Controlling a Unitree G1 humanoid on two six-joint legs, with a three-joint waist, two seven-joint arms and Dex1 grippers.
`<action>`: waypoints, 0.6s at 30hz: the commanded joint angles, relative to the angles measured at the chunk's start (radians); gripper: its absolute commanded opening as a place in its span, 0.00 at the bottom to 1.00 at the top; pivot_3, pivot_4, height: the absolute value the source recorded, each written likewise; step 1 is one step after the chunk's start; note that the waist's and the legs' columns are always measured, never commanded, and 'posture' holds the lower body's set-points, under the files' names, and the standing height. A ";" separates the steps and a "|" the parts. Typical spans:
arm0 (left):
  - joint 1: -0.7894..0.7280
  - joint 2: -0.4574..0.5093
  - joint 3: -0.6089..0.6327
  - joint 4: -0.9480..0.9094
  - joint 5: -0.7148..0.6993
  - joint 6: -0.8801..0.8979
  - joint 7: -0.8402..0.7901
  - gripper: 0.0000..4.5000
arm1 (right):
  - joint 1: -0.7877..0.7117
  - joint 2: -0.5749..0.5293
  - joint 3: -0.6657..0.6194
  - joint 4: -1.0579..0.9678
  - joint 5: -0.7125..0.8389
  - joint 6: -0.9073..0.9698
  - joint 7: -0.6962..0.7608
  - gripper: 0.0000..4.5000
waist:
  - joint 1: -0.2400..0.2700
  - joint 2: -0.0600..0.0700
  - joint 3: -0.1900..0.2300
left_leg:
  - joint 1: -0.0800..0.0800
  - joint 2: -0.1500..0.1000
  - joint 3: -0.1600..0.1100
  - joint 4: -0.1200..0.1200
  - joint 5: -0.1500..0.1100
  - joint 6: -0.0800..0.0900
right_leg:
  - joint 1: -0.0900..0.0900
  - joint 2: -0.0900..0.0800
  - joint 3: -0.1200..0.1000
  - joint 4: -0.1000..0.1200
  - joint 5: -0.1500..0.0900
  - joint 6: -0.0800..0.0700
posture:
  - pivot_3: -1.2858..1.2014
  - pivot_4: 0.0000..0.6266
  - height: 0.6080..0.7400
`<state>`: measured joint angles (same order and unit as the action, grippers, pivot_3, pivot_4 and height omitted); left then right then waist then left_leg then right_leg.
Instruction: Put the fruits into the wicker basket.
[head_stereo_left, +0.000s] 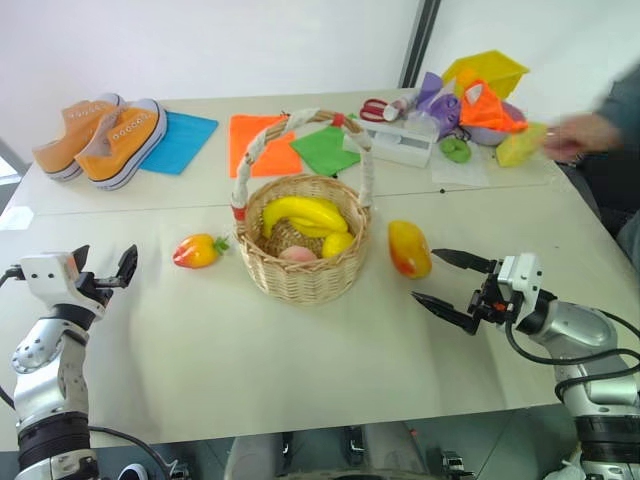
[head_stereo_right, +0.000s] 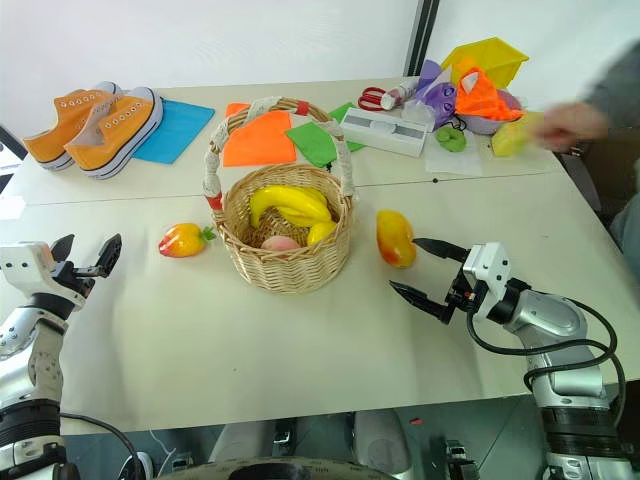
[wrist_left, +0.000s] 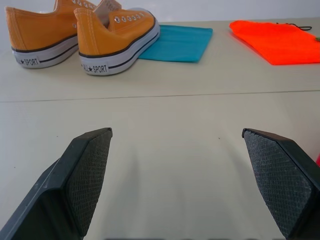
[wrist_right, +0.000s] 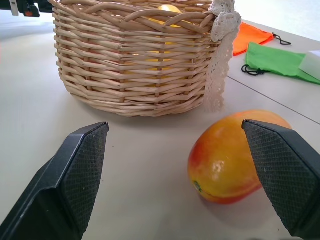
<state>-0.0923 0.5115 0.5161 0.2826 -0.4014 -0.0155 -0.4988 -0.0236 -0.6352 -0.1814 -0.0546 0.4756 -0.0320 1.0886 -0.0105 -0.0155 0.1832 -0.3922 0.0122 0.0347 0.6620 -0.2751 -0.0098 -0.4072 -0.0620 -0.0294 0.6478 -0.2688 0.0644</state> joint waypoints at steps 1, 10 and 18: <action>-0.009 0.015 0.009 -0.014 -0.005 -0.023 -0.009 1.00 | -0.012 0.001 -0.016 -0.006 0.009 -0.021 0.005 0.99 | 0.000 0.000 0.000 | 0.000 0.000 0.000 0.000 0.000 0.000 | 0.000 0.000 0.000 0.000 0.000 0.000 | 0.52 0.24 1.00; -0.008 0.003 0.000 -0.055 -0.025 -0.023 -0.041 1.00 | -0.024 -0.002 -0.025 0.010 0.009 -0.028 0.002 0.99 | -0.001 0.000 0.000 | 0.000 0.000 0.000 0.000 0.000 0.000 | 0.000 0.000 0.000 0.000 -0.001 -0.001 | 0.52 0.24 1.00; 0.006 0.001 -0.013 -0.067 -0.029 -0.055 -0.066 1.00 | -0.031 0.001 -0.021 0.013 0.007 -0.030 -0.001 0.99 | 0.000 0.000 0.000 | 0.000 0.000 0.000 0.000 0.000 0.000 | 0.000 0.000 0.000 0.000 0.000 0.000 | 0.52 0.24 1.00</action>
<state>-0.0898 0.5069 0.4942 0.2549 -0.4236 -0.0353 -0.5534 -0.0422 -0.6355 -0.1817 -0.0336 0.4753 -0.0395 1.0889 -0.0105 -0.0155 0.1833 -0.3924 0.0122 0.0347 0.6620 -0.2751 -0.0098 -0.4073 -0.0620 -0.0294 0.6476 -0.2687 0.0646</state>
